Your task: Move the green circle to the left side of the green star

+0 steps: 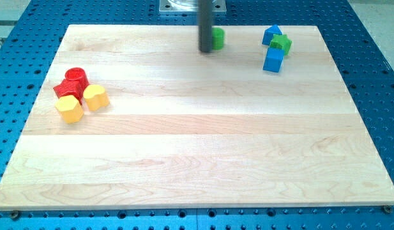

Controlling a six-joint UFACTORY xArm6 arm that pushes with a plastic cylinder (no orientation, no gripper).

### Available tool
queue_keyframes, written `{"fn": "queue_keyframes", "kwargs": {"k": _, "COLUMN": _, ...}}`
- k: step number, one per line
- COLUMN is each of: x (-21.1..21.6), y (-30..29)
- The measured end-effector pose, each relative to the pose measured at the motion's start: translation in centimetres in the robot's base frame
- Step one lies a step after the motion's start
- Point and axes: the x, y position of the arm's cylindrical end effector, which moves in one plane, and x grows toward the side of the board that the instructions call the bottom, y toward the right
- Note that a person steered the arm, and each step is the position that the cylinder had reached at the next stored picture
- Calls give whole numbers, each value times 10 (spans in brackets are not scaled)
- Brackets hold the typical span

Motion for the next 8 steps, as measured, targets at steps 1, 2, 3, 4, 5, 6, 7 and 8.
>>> {"fn": "queue_keyframes", "kwargs": {"k": 1, "x": -12, "y": -21}}
{"fn": "queue_keyframes", "kwargs": {"k": 2, "x": -55, "y": -8}}
{"fn": "queue_keyframes", "kwargs": {"k": 3, "x": -58, "y": 30}}
{"fn": "queue_keyframes", "kwargs": {"k": 4, "x": -41, "y": 53}}
{"fn": "queue_keyframes", "kwargs": {"k": 5, "x": -34, "y": -4}}
{"fn": "queue_keyframes", "kwargs": {"k": 6, "x": -14, "y": -5}}
{"fn": "queue_keyframes", "kwargs": {"k": 7, "x": 3, "y": 18}}
{"fn": "queue_keyframes", "kwargs": {"k": 8, "x": 15, "y": 48}}
